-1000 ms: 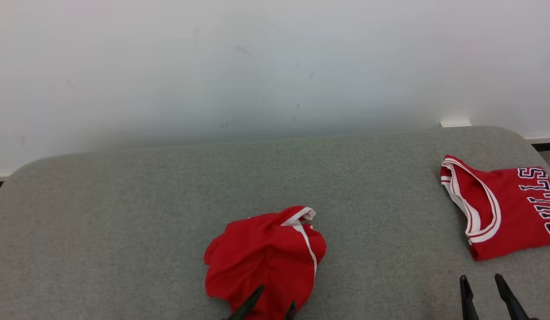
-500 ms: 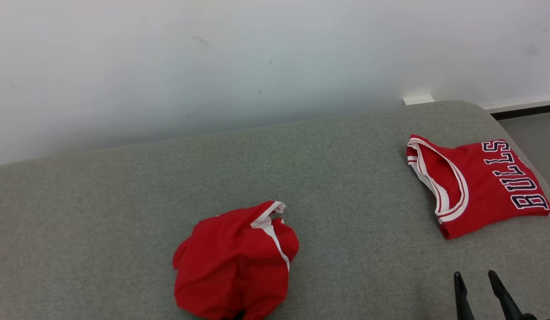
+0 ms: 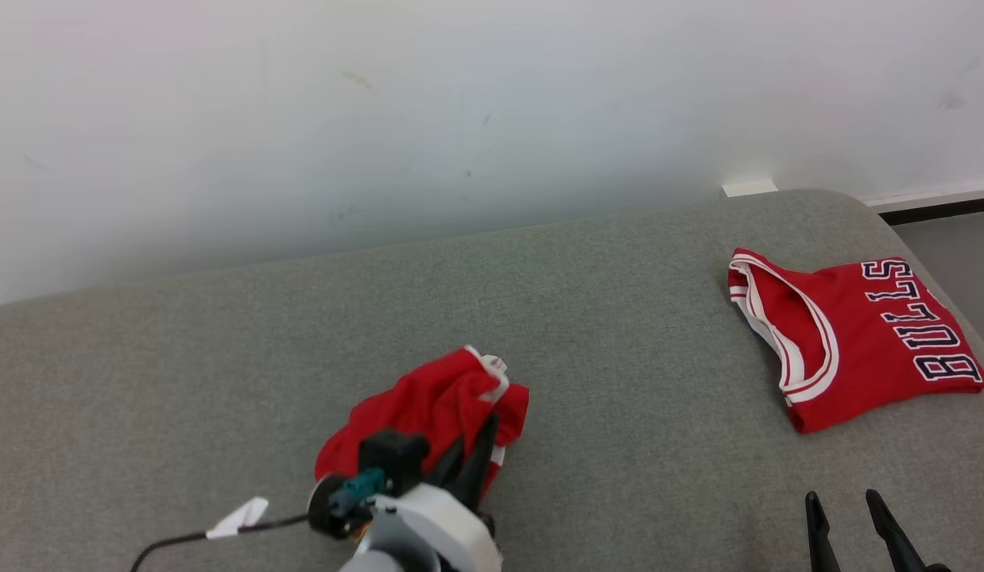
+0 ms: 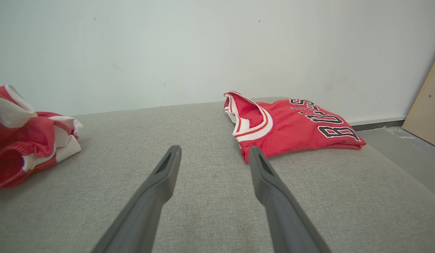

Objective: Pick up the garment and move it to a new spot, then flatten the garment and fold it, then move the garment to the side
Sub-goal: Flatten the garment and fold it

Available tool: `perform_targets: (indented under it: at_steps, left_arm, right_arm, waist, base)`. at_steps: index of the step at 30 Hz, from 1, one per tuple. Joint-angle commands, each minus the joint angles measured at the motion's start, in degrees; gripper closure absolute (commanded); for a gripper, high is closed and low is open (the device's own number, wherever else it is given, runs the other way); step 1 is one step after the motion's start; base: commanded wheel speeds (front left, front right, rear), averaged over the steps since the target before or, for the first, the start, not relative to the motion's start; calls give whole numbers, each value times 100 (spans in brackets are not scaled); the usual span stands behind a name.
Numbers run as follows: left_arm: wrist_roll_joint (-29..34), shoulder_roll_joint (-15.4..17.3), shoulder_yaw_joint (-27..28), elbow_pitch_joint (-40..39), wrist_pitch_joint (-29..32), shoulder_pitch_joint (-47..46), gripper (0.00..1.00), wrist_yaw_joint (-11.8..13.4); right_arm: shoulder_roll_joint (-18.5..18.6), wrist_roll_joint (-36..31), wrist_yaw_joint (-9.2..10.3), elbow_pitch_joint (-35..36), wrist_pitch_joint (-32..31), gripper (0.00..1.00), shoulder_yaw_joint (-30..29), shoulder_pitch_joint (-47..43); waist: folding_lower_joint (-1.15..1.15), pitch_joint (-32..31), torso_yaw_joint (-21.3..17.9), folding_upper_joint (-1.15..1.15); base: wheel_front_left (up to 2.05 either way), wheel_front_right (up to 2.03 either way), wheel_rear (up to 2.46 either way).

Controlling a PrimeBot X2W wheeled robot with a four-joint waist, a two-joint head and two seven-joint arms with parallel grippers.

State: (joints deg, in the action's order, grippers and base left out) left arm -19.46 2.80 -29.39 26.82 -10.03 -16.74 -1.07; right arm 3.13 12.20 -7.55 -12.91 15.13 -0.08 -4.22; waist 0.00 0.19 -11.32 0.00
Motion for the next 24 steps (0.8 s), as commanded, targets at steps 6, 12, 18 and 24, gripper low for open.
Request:
perform_targets:
  at_steps: [6, 12, 18, 24]
  left_arm:
    - [-1043, 25, -337, -987, 49, -972, 100, 272]
    - [-1674, 23, -709, -1199, -248, -1992, 100, 719]
    - [-2362, 24, -1001, -1337, -499, -2770, 100, 1158]
    - [-2648, 22, -585, -1941, -508, -2785, 100, 1414]
  right_arm:
    - [-12, 46, 14, -29, -3, 0, 54, 53]
    - [-16, 78, 14, -103, -3, 0, 121, 93]
    - [-17, 61, 14, -167, -3, 0, 141, 137]
    - [-16, 30, 14, -195, -3, 0, 177, 191]
  waist:
    - [0, -36, 9, 0]
    - [0, -51, -91, 0]
    - [0, -82, -176, 0]
    - [0, -56, -177, 0]
  base:
    - [0, 0, 0]
    - [0, 0, 0]
    - [0, 0, 0]
    - [0, 0, 0]
